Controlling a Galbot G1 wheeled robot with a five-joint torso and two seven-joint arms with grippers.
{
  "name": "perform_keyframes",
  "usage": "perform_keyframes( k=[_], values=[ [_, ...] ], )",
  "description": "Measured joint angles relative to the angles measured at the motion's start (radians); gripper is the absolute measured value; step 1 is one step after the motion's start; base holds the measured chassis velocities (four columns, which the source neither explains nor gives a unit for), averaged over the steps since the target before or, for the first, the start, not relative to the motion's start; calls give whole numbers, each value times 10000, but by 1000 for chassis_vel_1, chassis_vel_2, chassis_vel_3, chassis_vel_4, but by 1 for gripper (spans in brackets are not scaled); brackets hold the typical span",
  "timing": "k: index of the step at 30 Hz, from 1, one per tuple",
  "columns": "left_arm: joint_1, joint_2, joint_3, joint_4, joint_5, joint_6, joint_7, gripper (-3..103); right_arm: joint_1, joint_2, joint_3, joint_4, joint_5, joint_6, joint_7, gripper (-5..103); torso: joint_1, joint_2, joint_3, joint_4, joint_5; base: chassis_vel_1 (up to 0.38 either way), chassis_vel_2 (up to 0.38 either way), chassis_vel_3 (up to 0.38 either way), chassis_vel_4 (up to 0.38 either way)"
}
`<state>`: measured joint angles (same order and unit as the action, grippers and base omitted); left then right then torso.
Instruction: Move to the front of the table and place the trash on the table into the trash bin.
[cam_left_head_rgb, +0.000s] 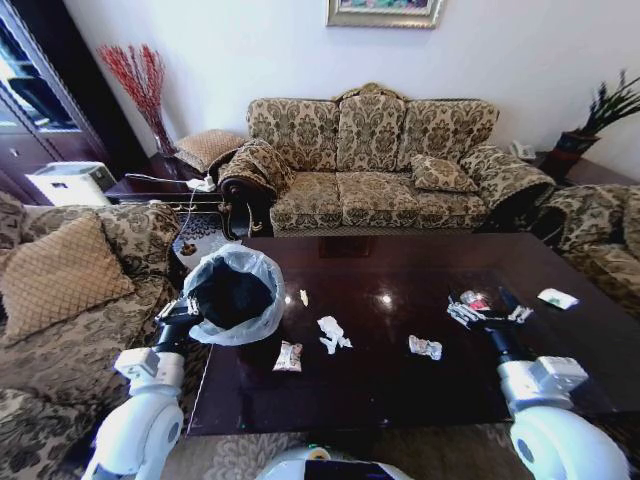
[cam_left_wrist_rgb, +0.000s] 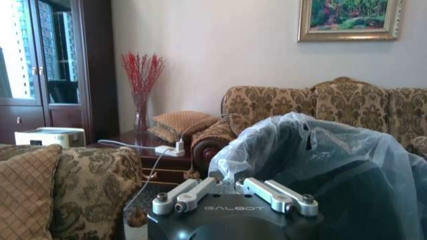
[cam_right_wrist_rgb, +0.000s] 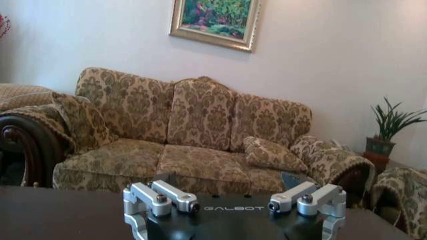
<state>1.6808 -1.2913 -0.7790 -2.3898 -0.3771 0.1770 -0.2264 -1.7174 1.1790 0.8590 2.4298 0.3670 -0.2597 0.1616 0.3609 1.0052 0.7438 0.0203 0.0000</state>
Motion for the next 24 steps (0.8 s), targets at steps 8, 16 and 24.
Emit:
perform_keyframes(
  k=[8, 16, 24],
  values=[
    [0, 0, 0, 0, 0, 0, 4, 3, 0, 0, 0, 0, 0, 0, 0, 100, 0, 0, 0, 0, 0, 0, 0, 0, 0],
    [144, 0, 211, 584, 490, -1243, 1212, 3, 71, -17, 85, -272, -255, -298, 361, 100, 0, 0, 0, -2, 1, 0, 0, 0, 0],
    [101, -16, 225, 548, 284, -1092, 1326, 3, 59, -5, 72, -297, -163, -130, 93, 100, 0, 0, 0, 0, 0, 0, 0, 0, 0]
  ],
)
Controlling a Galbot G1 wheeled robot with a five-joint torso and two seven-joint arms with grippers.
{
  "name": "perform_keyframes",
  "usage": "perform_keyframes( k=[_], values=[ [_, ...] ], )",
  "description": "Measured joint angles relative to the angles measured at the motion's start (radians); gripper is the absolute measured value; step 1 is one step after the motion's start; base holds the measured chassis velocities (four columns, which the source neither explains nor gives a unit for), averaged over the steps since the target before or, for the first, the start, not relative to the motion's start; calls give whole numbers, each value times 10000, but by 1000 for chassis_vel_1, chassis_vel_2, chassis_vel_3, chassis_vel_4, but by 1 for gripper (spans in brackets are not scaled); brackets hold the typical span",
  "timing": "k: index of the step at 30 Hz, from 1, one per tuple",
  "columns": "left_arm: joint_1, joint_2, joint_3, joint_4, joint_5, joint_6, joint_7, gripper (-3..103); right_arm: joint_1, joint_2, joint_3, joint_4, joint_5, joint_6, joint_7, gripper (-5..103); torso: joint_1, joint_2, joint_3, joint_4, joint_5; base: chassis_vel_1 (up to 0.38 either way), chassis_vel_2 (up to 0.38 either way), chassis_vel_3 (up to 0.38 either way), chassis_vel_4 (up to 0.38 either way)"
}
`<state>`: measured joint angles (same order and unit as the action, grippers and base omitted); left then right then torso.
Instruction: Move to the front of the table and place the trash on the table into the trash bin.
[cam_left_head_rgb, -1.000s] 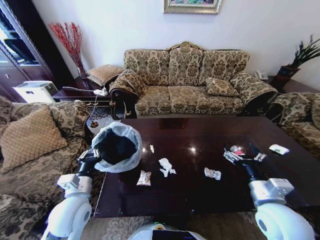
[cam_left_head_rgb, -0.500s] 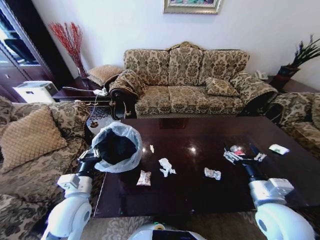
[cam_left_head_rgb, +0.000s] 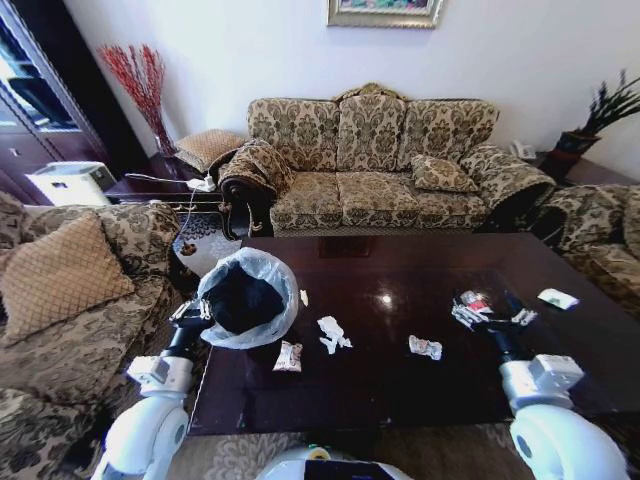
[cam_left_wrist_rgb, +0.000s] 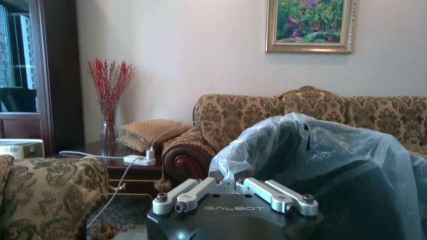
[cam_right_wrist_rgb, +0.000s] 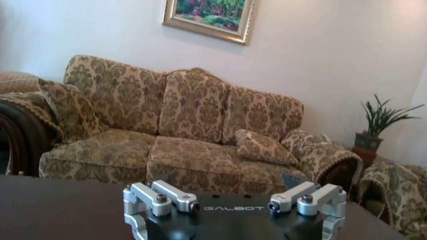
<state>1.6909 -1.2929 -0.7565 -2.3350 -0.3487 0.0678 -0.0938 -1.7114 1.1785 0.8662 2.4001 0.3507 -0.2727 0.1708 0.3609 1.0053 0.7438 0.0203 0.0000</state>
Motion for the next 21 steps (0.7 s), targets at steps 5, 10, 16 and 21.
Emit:
perform_keyframes(
  k=[5, 10, 16, 21],
  values=[
    [1, -42, -8, -86, -91, 39, -76, 3, -29, -152, -116, 65, 173, 100, -218, 100, 0, 0, 0, -1, 1, 0, 0, 0, 0],
    [45, -81, -55, -125, -147, 38, -79, 3, 4, -453, -550, 82, 226, 314, -500, 100, 0, 0, 0, -1, 0, 0, 0, 0, 0],
    [79, -194, -161, -200, -122, 38, -73, 3, 409, -1159, -1443, 31, 589, 386, -961, 100, 0, 0, 0, 0, -1, 0, 0, 0, 0],
    [109, -295, -326, -301, -99, 64, -100, 3, 988, -1888, -2460, -246, 1164, 397, -1041, 100, 1, 0, 0, 0, 1, 36, 43, 47, 41]
  ],
)
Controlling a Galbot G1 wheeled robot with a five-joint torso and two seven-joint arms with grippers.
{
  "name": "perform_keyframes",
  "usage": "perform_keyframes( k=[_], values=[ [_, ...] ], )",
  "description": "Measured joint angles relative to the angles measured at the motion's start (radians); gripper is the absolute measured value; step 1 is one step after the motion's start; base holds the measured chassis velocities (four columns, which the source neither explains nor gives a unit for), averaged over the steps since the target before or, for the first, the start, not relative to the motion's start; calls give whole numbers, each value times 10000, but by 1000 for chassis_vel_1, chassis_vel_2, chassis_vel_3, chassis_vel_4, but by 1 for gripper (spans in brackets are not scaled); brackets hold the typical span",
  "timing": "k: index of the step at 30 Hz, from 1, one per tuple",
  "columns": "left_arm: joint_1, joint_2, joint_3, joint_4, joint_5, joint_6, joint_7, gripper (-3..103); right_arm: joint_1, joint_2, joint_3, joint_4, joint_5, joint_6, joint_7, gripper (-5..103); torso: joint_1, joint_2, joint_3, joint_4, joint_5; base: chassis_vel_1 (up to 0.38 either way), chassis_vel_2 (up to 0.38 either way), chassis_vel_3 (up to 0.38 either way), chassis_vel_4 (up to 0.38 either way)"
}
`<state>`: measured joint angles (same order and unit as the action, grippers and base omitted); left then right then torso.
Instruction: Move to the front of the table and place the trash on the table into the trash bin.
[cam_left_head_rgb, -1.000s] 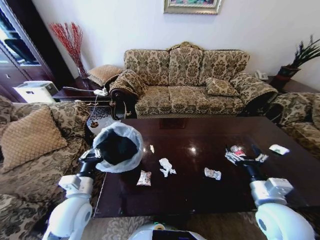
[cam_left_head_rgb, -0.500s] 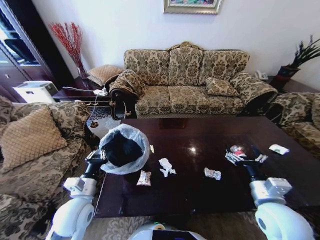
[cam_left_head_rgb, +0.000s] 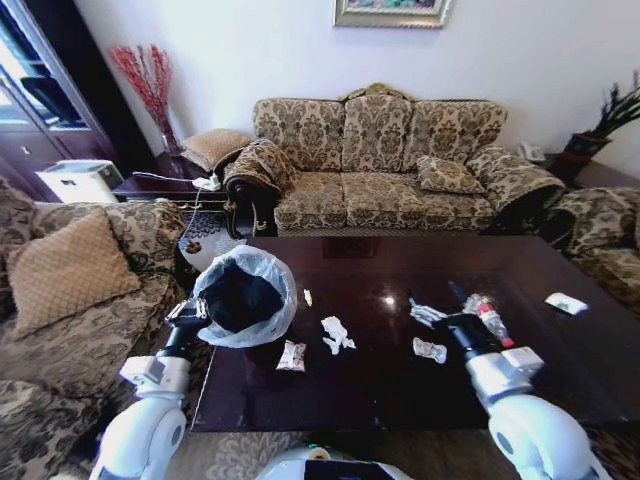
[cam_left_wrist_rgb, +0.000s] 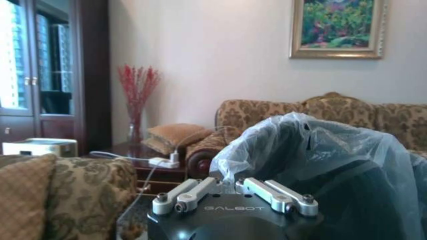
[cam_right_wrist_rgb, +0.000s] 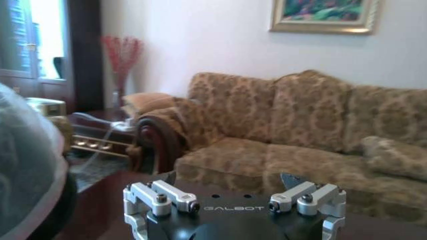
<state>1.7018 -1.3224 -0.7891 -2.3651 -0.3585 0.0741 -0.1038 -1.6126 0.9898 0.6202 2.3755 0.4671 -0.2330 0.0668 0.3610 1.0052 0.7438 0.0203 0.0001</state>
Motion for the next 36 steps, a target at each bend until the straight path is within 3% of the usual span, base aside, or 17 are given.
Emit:
perform_keyframes(
  k=[8, 11, 19, 27, 36],
  values=[
    [-18, -21, -212, -46, 6, 93, -19, 3, 274, -272, -1371, -528, 380, -31, -69, 100, 0, 0, 0, 0, -3, 79, 77, 84, 73],
    [-43, 25, -215, -35, 1, 121, -14, 3, 245, -306, -2551, -802, 167, -44, -35, 100, 0, 0, 0, 0, -2, 109, 97, 97, 101],
    [-152, 238, -27, 52, -16, 119, -76, 3, 507, -482, -4089, -1824, -219, -122, 336, 100, 0, 0, -1, 4, -3, 105, 96, 97, 97],
    [14, 310, 63, -37, 86, 50, -18, 3, 969, -1156, -5058, -2464, -37, -215, 417, 100, 0, 0, 0, 0, 1, 10, 6, 5, 7],
    [134, 179, 24, -206, 199, 24, -29, 3, 1155, -1428, -5919, -2847, 6, -250, 423, 100, -1, 1, -1, -2, -2, 0, 0, 0, 0]
  ],
)
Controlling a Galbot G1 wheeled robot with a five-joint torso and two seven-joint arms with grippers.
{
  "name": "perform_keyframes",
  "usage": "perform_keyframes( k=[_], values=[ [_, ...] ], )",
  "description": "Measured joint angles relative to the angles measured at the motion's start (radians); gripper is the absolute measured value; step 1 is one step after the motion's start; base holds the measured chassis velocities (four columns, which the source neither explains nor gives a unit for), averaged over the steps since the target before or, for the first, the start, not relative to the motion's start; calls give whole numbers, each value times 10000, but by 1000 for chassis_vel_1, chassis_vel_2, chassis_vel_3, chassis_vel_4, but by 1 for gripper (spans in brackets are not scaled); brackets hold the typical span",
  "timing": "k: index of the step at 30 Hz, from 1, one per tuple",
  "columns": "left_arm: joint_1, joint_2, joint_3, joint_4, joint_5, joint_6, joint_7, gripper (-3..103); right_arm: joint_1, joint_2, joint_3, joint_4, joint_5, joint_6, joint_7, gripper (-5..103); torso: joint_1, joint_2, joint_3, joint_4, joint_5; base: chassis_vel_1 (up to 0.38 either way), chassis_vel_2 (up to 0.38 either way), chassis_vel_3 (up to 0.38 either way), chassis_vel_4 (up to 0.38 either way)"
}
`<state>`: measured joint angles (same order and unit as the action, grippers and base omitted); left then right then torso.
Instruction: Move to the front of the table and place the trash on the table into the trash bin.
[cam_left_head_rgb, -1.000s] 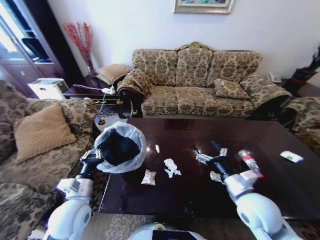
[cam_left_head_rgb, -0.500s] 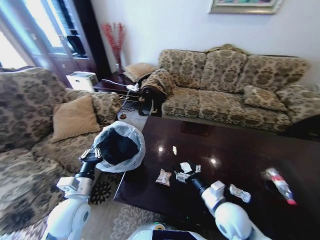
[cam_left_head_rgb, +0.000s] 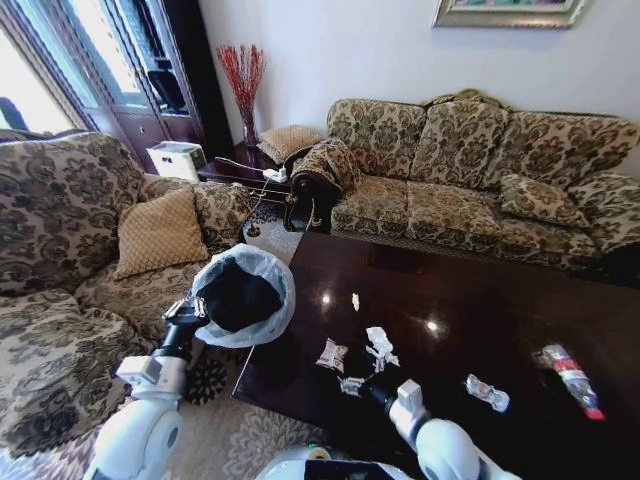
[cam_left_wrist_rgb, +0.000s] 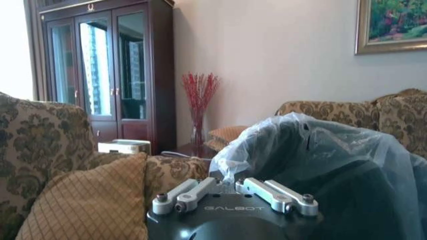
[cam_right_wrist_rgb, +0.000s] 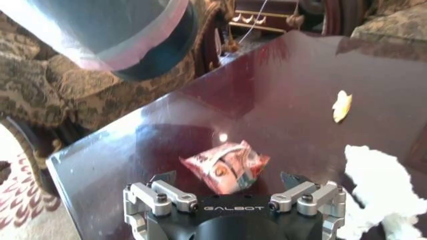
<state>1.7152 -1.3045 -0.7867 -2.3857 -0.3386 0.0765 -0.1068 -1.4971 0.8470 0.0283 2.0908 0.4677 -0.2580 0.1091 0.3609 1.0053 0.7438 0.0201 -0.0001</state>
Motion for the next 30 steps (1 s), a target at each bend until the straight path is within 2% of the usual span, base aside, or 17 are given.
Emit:
perform_keyframes(
  k=[6, 9, 17, 18, 20, 22, 24, 25, 26, 28, 30],
  values=[
    [130, -183, 5, -86, 153, -32, 1, 3, 883, 163, -797, -642, 125, -13, 233, 100, 1, -1, 1, 2, 1, 0, 0, 0, 0],
    [103, -248, -35, -145, 162, -31, 1, 3, 1712, 644, -1586, -1382, 142, -6, 618, 100, 0, 0, 1, 2, 0, 0, 0, 0, 0],
    [87, -193, -102, -223, 107, 33, -8, 3, 2745, 1242, -2297, -2382, 157, -30, 1406, 100, 1, -1, 1, 3, 0, 0, 0, 0, 0],
    [67, -185, -102, -254, 86, 62, -4, 3, 2847, 1310, -2338, -2504, 176, -89, 1537, 103, 1, -1, 1, 2, -1, 0, 0, 0, 0],
    [58, -184, -101, -276, 76, 87, -6, 3, 2886, 1343, -2347, -2571, 213, -129, 1580, 100, 1, -1, 1, 2, 0, 0, 0, 0, 0],
    [48, -193, -101, -299, 61, 120, -11, 3, 2961, 1425, -2352, -2734, 246, -151, 1602, 93, 1, 0, 0, 1, -1, 0, 0, 0, 0],
    [50, -203, -99, -309, 58, 127, -16, 3, 3004, 1465, -2348, -2807, 246, -148, 1603, 93, 0, 1, -1, 1, -3, 0, 0, 0, 0],
    [53, -214, -93, -319, 51, 134, -22, 3, 3078, 1539, -2352, -2943, 243, -126, 1608, 89, -1, 2, -2, 0, -4, 0, 0, 0, 0],
    [52, -216, -86, -321, 43, 141, -25, 3, 3170, 1605, -2368, -3064, 245, -113, 1627, 79, -2, 3, -3, -1, -5, 0, 0, 0, 0],
    [48, -215, -84, -321, 36, 153, -27, 3, 3231, 1639, -2381, -3130, 247, -112, 1639, 79, -2, 3, -3, -1, -6, 0, 0, 0, 0],
    [21, -178, -83, -321, 20, 205, -30, 3, 3341, 1697, -2425, -3234, 247, -110, 1724, 68, -3, 4, -3, -2, -7, 0, 0, 0, 0]
  ],
)
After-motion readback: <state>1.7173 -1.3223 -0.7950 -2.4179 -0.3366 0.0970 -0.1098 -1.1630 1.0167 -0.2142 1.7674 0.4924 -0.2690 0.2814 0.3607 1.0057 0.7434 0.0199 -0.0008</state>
